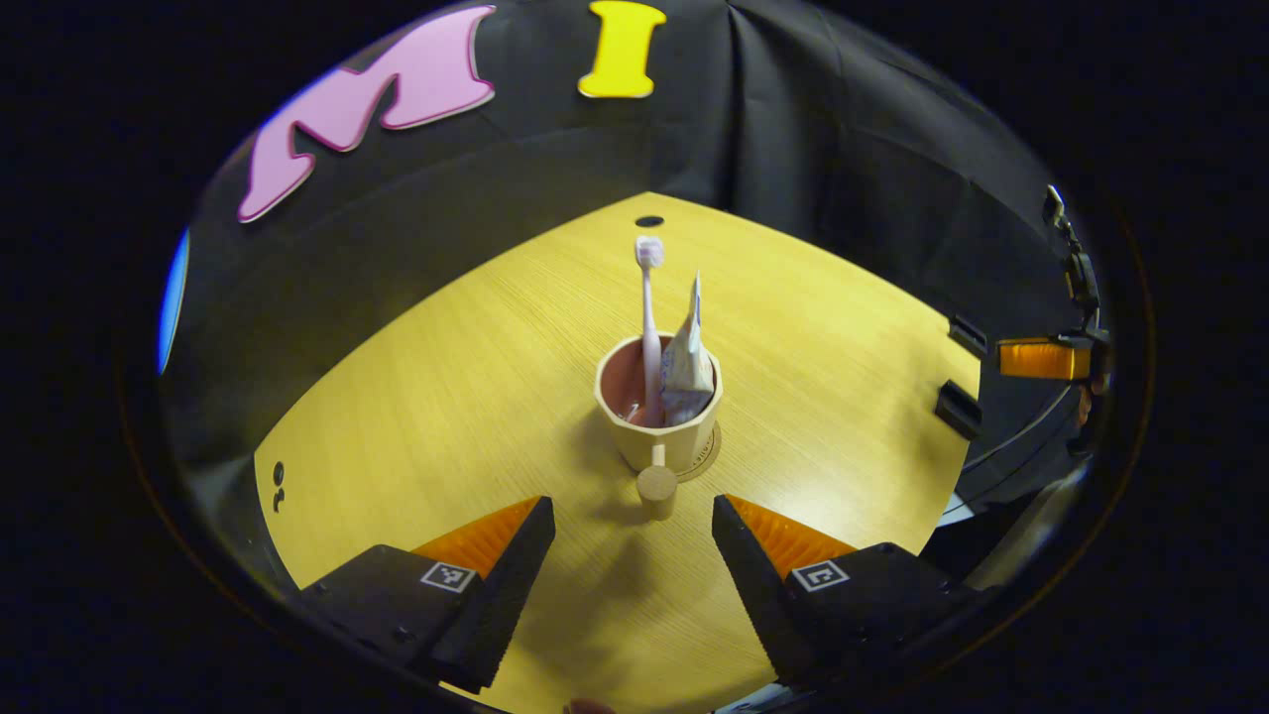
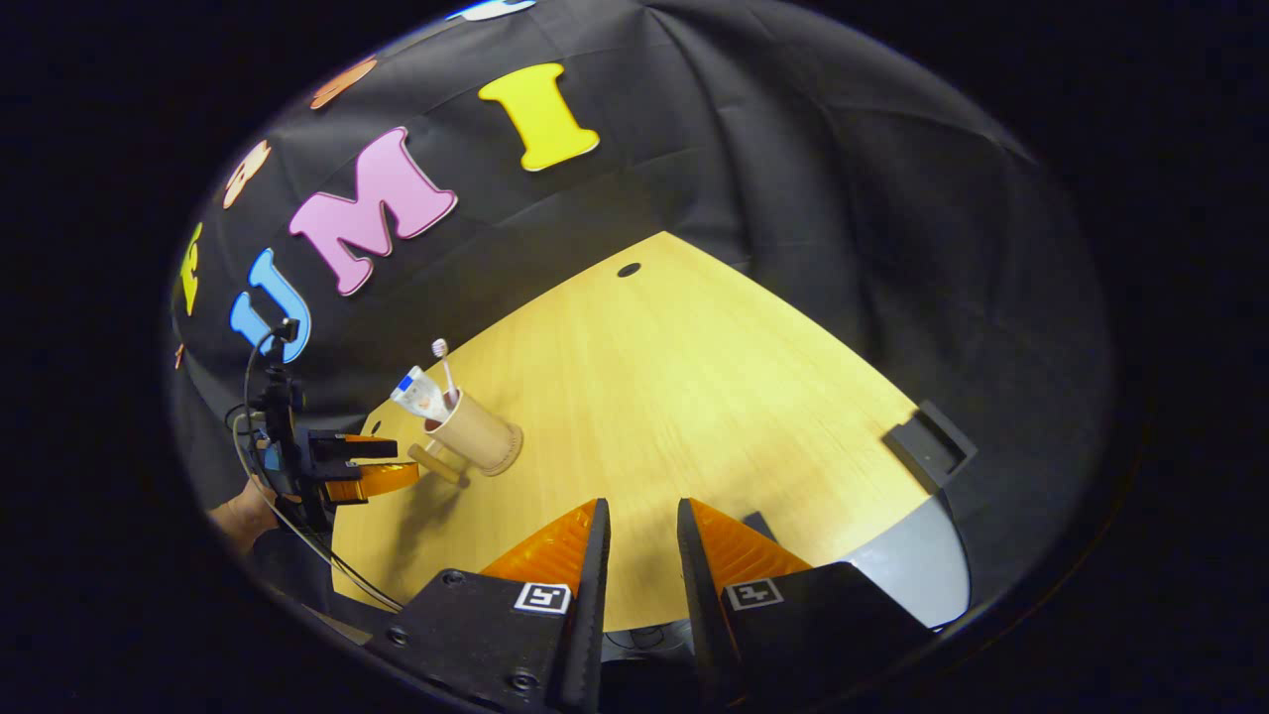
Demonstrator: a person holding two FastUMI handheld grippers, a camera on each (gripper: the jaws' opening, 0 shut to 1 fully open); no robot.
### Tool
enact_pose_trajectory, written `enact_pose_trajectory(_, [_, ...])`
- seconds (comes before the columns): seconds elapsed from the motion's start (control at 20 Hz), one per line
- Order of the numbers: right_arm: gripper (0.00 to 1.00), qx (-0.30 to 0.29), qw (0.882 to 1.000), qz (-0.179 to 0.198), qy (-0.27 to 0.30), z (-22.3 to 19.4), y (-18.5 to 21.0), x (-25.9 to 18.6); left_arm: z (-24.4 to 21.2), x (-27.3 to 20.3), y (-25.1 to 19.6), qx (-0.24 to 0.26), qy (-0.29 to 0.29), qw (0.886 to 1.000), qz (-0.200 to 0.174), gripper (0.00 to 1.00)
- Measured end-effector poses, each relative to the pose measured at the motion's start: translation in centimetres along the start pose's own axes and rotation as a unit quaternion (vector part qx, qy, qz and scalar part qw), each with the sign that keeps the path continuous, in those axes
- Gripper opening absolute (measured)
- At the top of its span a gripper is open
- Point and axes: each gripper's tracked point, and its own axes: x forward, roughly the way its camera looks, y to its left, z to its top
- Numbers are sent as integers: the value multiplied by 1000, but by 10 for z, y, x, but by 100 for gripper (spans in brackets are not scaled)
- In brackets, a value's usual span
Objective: Put the toothbrush and toothpaste on the desktop into the cup, then pick up the cup and place it on the coaster on the desktop.
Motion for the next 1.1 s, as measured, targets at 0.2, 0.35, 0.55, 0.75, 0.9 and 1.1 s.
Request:
enact_pose_trajectory(0.2, [42,-31,999,39,11,1,39,8,6,-52,13,-57,-50,997,34,99])
enact_pose_trajectory(0.35, [48,-53,996,69,20,5,71,14,4,-87,14,-93,-78,991,49,99])
enact_pose_trajectory(0.55, [57,-78,991,103,20,13,109,16,-9,-123,14,-138,-102,984,53,99])
enact_pose_trajectory(0.75, [69,-105,986,128,21,15,141,10,-25,-145,19,-190,-114,973,61,99])
enact_pose_trajectory(0.9, [92,-117,982,145,15,17,162,-1,-31,-162,21,-202,-127,968,75,100])
enact_pose_trajectory(1.1, [98,-138,978,156,5,21,183,-10,-31,-173,18,-196,-140,967,84,100])
